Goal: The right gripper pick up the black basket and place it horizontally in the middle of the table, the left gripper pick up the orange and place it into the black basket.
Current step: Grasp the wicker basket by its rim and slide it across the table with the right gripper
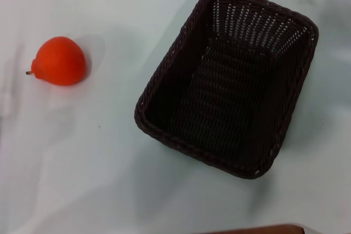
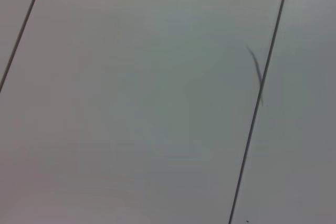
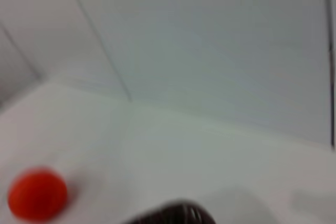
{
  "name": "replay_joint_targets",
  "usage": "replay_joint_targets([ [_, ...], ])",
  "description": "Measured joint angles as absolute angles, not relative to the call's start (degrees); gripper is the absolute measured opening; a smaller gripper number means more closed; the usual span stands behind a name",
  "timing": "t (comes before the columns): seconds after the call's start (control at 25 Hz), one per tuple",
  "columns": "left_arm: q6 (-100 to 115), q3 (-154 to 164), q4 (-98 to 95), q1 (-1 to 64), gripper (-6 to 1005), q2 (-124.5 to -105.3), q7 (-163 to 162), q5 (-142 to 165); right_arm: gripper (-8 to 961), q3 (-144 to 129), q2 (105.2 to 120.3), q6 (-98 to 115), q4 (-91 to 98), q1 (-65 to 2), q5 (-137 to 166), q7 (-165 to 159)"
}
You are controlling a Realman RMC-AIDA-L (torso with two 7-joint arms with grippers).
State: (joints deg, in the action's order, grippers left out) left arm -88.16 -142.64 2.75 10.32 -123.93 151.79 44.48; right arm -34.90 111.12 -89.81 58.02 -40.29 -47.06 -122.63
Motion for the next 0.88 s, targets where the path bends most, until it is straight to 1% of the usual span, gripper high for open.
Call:
replay_joint_targets([
  [0.08,-88.24,-142.65,2.95,10.22,822,-123.92,151.78,44.47,946,-35.57,110.13,-92.49,57.93,-44.55,-38.74,-126.14],
  [0.16,-88.47,-142.67,3.05,10.15,820,-123.93,151.78,44.47,946,-36.08,110.16,-94.21,57.70,-48.06,-31.05,-128.28],
  [0.24,-88.56,-142.68,3.18,10.11,819,-123.93,151.78,44.48,946,-36.29,111.06,-95.39,56.84,-51.16,-23.93,-129.59],
  [0.36,-88.57,-142.66,3.51,10.10,817,-123.93,151.78,44.47,946,-36.37,112.09,-94.60,54.83,-52.92,-20.39,-130.26],
  [0.52,-88.59,-142.65,3.66,10.17,814,-123.93,151.79,44.47,945,-36.88,113.43,-89.89,51.14,-52.81,-20.28,-129.91],
  [0.6,-88.60,-142.65,3.68,10.19,813,-123.99,151.79,44.47,945,-37.33,114.40,-86.90,49.72,-52.38,-20.09,-129.67],
  [0.68,-88.60,-142.64,3.63,10.23,812,-124.06,151.78,44.47,928,-37.95,115.47,-83.66,48.77,-51.67,-20.10,-129.21],
  [0.88,-88.60,-142.65,3.39,10.30,808,-124.13,151.79,44.47,884,-38.81,117.06,-76.97,45.46,-51.00,-20.58,-127.99],
])
